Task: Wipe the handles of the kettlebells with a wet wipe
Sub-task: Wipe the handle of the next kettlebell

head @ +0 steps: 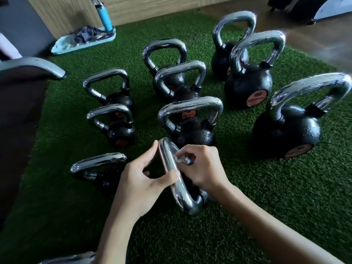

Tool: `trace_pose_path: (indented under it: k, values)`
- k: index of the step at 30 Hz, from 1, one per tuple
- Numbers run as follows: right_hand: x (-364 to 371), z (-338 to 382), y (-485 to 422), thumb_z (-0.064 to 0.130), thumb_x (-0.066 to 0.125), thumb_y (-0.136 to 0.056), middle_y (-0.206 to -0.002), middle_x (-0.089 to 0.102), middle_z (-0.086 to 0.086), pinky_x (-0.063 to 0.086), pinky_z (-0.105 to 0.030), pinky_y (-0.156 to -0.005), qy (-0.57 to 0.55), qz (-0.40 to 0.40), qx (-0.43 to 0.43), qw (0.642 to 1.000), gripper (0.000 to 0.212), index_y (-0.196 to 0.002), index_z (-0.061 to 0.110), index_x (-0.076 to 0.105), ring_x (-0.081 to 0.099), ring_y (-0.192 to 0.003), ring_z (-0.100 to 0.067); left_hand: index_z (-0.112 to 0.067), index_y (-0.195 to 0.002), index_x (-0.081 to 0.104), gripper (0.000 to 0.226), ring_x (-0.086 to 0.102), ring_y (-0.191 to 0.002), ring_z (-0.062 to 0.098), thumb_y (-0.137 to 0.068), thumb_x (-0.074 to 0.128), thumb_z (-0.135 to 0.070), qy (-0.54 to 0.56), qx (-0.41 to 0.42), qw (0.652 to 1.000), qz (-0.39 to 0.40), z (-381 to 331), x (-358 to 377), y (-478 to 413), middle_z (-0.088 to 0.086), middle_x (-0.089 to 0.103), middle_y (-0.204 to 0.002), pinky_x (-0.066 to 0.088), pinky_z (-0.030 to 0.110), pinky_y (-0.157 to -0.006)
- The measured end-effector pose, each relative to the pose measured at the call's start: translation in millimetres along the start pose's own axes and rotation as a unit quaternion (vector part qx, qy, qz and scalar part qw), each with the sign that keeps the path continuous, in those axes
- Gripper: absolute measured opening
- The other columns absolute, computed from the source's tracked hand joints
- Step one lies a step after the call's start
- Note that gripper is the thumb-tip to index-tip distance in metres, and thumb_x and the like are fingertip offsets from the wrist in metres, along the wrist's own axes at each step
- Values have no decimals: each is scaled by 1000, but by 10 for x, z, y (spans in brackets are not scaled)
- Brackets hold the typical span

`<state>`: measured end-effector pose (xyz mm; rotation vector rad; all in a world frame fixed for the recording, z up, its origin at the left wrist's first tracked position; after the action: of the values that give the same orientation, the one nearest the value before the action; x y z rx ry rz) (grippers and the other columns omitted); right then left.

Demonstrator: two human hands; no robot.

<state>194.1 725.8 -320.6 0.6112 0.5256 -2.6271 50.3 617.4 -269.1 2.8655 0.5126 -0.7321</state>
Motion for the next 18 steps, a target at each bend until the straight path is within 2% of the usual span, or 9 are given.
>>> trace_pose_path:
  k: [2, 5, 8, 10, 11, 14, 15, 17, 18]
  values:
    - [-180, -24, -98, 28, 85, -78, -73, 72, 16, 46, -12, -57, -22, -27, 19, 999, 10, -86, 27, 78, 65, -66, -1, -39, -151, 41, 105, 33, -118, -31, -59, 85, -64, -5, -8, 1000, -9, -96, 87, -41, -20, 43, -153, 35, 9, -101]
    - [-491, -96, -372, 23, 84, -79, -80, 74, 11, 54, -32, -64, -88, -7, 33, 996, 26, -103, 29, 75, 66, -67, -10, -39, -149, 46, 92, 36, -127, -16, -67, 87, -47, -30, -21, 999, -24, -206, 220, -73, -15, 47, -152, 31, 10, -98]
    - [-629, -105, -651, 10, 72, -89, -76, 66, 13, 45, -33, -58, -70, 118, -14, 990, 38, -119, 34, 72, 55, -61, -15, -48, -135, 59, 78, 52, -122, -11, -62, 83, -59, -55, -34, 993, -99, -335, 407, 54, -24, 61, -135, 41, 13, -93]
    - [-683, -100, -819, 4, 58, -94, -88, 73, 9, 48, -37, -58, -19, 202, -52, 978, 45, -118, 39, 72, 63, -69, -30, -51, -122, 66, 61, 63, -109, -7, -65, 77, -70, -97, -37, 982, -161, -472, 599, 207, -31, 68, -118, 52, 21, -85]
    - [-726, -97, -893, -1, 54, -92, -94, 74, 6, 46, -35, -58, 0, 238, -69, 969, 49, -117, 36, 74, 64, -71, -33, -51, -120, 67, 56, 65, -104, -5, -68, 74, -72, -113, -41, 976, -180, -550, 712, 281, -32, 69, -111, 55, 25, -82]
    - [-846, -46, -1017, -7, 57, -84, -90, 69, 26, 44, -41, -55, 66, 322, -107, 938, 52, -115, 30, 76, 58, -66, -32, -46, -135, 57, 74, 66, -101, 6, -67, 73, -74, -169, -61, 966, -186, -684, 1006, 450, -23, 71, -107, 57, 34, -82]
    - [-865, -14, -1034, -6, 62, -84, -89, 67, 27, 45, -37, -56, 84, 342, -108, 930, 51, -116, 31, 74, 59, -65, -24, -43, -139, 55, 80, 66, -100, 11, -66, 74, -72, -200, -55, 960, -189, -685, 1056, 464, -18, 71, -106, 57, 37, -80]
    - [-842, 45, -1044, -2, 70, -84, -95, 68, 19, 41, -13, -61, 119, 359, -105, 920, 48, -118, 32, 73, 56, -67, 3, -39, -142, 55, 83, 65, -100, 15, -66, 76, -65, -229, -47, 954, -189, -663, 1029, 450, -12, 71, -104, 56, 39, -80]
    - [-814, 65, -1043, 2, 73, -84, -99, 70, 14, 38, -9, -65, 134, 358, -106, 918, 47, -119, 34, 73, 56, -70, 6, -38, -143, 54, 85, 65, -101, 14, -65, 77, -63, -228, -45, 956, -179, -633, 971, 433, -11, 70, -106, 55, 38, -82]
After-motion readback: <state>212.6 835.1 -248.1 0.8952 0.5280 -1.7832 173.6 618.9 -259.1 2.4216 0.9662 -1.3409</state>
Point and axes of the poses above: each hand's wrist, its own y-axis away from the middle knuckle, its own x-axis out of the palm, z = x × y, the point moved 1 cm from there along -y, towards the middle knuckle
